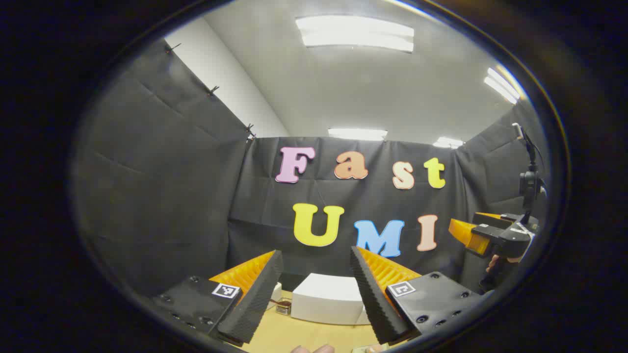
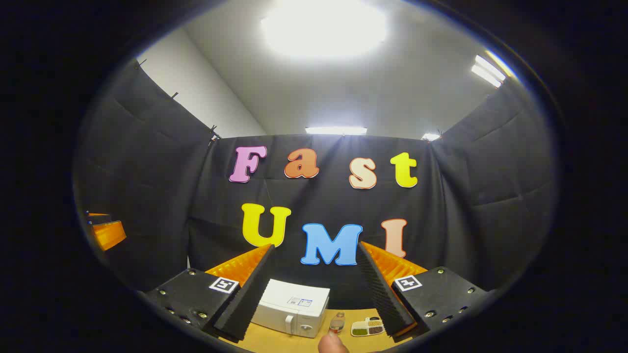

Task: Open the microwave oven with the left hand, put the food in, and close the microwave oven.

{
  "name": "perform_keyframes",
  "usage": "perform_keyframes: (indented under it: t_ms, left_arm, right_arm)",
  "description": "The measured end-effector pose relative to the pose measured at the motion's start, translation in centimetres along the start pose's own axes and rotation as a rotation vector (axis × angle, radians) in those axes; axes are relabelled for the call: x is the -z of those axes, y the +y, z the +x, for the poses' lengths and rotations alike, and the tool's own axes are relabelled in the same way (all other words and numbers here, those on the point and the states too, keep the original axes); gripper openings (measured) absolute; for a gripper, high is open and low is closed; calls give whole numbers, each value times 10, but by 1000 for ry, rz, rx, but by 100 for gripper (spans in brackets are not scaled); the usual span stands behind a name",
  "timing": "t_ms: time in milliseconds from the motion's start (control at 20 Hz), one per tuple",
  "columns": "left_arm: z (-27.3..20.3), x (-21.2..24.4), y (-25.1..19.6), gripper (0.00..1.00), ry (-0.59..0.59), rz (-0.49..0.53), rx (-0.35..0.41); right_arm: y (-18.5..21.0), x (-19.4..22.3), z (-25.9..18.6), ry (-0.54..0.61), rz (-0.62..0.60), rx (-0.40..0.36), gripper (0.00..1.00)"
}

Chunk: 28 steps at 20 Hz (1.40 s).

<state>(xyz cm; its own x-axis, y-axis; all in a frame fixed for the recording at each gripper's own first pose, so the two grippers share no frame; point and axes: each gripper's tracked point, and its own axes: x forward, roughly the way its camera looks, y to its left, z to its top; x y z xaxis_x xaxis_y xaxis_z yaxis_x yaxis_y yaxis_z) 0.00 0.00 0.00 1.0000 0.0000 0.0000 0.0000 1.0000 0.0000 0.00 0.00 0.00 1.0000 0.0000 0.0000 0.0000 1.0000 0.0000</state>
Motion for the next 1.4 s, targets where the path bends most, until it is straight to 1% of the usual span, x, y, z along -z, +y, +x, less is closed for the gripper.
perform_keyframes:
  t_ms: [200, 300, 400, 500, 650, 900, 1150, 1400]
  left_arm:
    - [5, -2, -10, 94, -1, -18, 6]
    - [5, -1, -9, 94, -3, -8, 3]
    - [6, 1, -10, 93, 1, 13, -2]
    - [6, 2, -14, 94, 3, 11, -1]
    - [7, 4, -16, 94, 6, 13, -2]
    - [10, 12, -21, 94, 21, 16, -6]
    - [12, 19, -29, 93, 34, 18, -10]
    - [19, 47, -49, 93, 82, 22, -4]
  right_arm:
    - [-3, 2, 0, 13, 21, -2, 99]
    - [-8, 6, 2, 26, 29, -1, 99]
    - [-13, 10, 4, 44, 21, 12, 99]
    - [-18, 14, 6, 60, 16, 31, 99]
    - [-15, 13, 7, 57, 29, 16, 100]
    - [-18, 17, 8, 62, 17, 5, 100]
    - [-32, 23, 7, 82, 17, 6, 100]
    - [-60, 30, 4, 92, -3, 14, 100]
